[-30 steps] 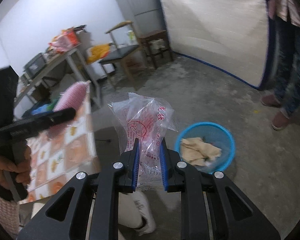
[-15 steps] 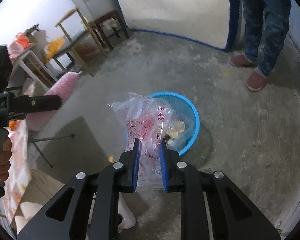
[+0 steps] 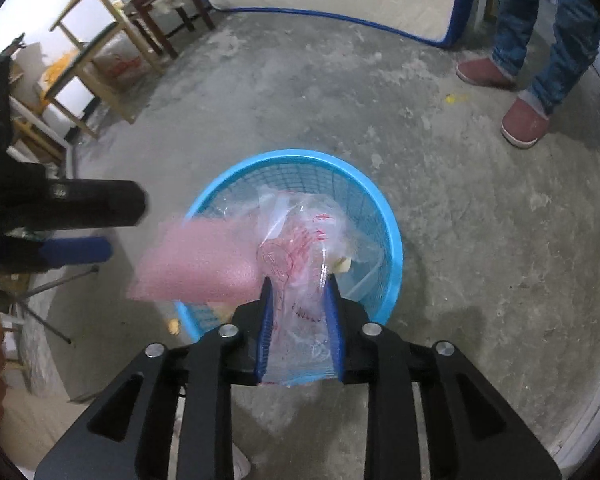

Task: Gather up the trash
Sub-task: 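Carry the pink pad with the left tool and bag with the right tool to the wastebasket, then open both tools over the blue wastebasket to drop the pad and bag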

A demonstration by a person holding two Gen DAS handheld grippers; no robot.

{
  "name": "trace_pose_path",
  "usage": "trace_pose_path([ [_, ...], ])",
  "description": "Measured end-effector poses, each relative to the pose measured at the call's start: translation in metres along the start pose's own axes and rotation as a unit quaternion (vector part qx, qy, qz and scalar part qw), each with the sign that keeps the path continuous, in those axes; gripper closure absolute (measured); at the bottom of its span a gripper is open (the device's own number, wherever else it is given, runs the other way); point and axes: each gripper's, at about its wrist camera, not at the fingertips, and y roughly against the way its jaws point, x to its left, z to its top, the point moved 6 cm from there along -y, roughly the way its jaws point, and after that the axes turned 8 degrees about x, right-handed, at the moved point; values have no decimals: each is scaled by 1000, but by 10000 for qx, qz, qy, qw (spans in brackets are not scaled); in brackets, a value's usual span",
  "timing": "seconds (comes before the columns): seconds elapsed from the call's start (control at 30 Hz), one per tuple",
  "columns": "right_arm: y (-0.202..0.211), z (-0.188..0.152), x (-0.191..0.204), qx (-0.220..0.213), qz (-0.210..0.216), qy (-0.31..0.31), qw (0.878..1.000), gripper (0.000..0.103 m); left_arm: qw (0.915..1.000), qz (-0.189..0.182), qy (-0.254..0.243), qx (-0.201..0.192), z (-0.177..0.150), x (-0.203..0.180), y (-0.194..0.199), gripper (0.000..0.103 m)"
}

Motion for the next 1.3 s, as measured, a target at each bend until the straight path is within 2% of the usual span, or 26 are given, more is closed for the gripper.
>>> trace_pose_path([
  [0.1, -18, 8, -4, 73, -16, -57, 10000, 63, 9999, -47, 119, -108, 6, 4, -3, 14],
  [0.2, -29, 9, -9, 107, -74, -104, 9999, 54, 9997, -75, 4, -229, 5, 2, 7, 14],
  [0.4, -30, 9, -8, 35, 80, -42, 10000, 53, 9975, -304, -195, -610, 2, -12, 54, 14],
  [0.57, -21, 18, -2, -147, 199, 35, 9997, 52, 9908, -544, -492, -1141, -19, -27, 123, 14],
  [0.73, -15, 41, 14, -305, 219, 234, 9990, 52, 9765, -503, -937, -1873, -67, -30, 213, 14],
  [0.8, -14, 52, 22, -344, 299, 291, 9985, 52, 9691, -396, -1059, -2193, -94, -21, 249, 12],
  [0.9, -15, 67, 32, -369, 395, 309, 9981, 52, 9623, -305, -1063, -2484, -131, -2, 283, 12],
  [1.0, -8, 74, 38, -468, 441, 278, 9975, 52, 9591, -193, -985, -2645, -165, 22, 303, 12],
  [1.13, 7, 64, 38, -547, 367, 396, 9970, 53, 9552, -54, -661, -2884, -217, 72, 321, 12],
  [1.2, 8, 52, 35, -457, 306, 468, 9974, 62, 9542, -92, -420, -2961, -244, 97, 325, 12],
  [1.3, 3, 30, 24, -230, 254, 383, 9987, 64, 9499, -145, -173, -3117, -277, 126, 329, 12],
])
